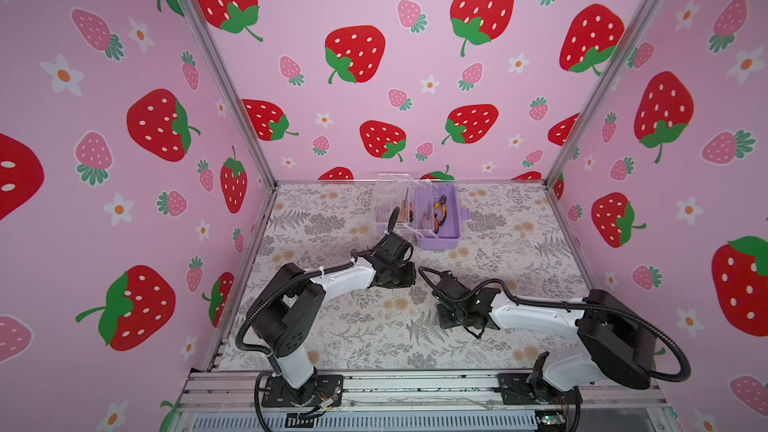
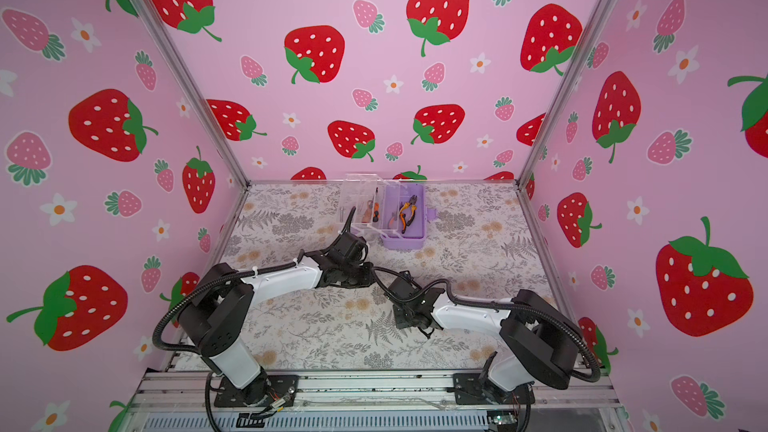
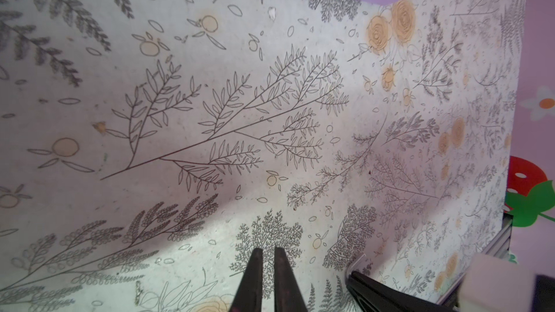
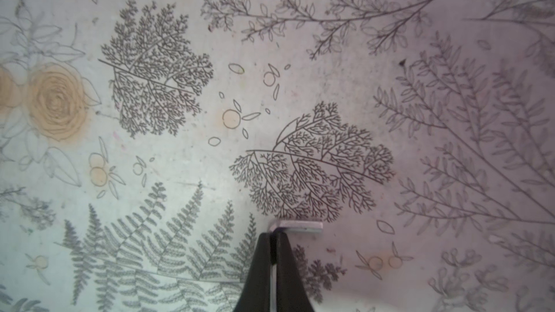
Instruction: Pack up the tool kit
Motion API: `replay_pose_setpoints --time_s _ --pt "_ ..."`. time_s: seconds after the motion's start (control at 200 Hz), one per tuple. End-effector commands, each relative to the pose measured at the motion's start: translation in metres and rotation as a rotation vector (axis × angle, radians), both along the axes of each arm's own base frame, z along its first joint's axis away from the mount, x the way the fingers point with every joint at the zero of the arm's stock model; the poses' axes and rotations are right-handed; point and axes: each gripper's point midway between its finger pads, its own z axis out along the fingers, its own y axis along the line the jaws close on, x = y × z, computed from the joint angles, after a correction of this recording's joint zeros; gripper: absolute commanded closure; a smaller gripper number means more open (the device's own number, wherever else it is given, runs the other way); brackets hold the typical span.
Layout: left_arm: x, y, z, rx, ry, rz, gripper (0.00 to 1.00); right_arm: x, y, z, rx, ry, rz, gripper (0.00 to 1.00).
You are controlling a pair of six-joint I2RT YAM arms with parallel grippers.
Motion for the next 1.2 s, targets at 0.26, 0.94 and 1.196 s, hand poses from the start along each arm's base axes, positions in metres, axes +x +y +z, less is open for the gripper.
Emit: replay_pose_setpoints --time_s 0.26,0.94,1.196 --pt "-0.011 -0.002 0.013 -0.118 -0.022 -0.007 0.86 0.050 0.021 0.031 0.300 0.004 -0.046 1.00" --pt "-0.032 -0.063 0.052 -0.364 -0.079 -0.130 0.61 0.074 0.039 0.076 0.777 0.133 -0.071 1.00" --pt "-0.037 -0.071 0.047 -0.370 -0.049 -0.142 0.62 0.078 0.035 0.083 0.842 0.152 -0.079 1.00"
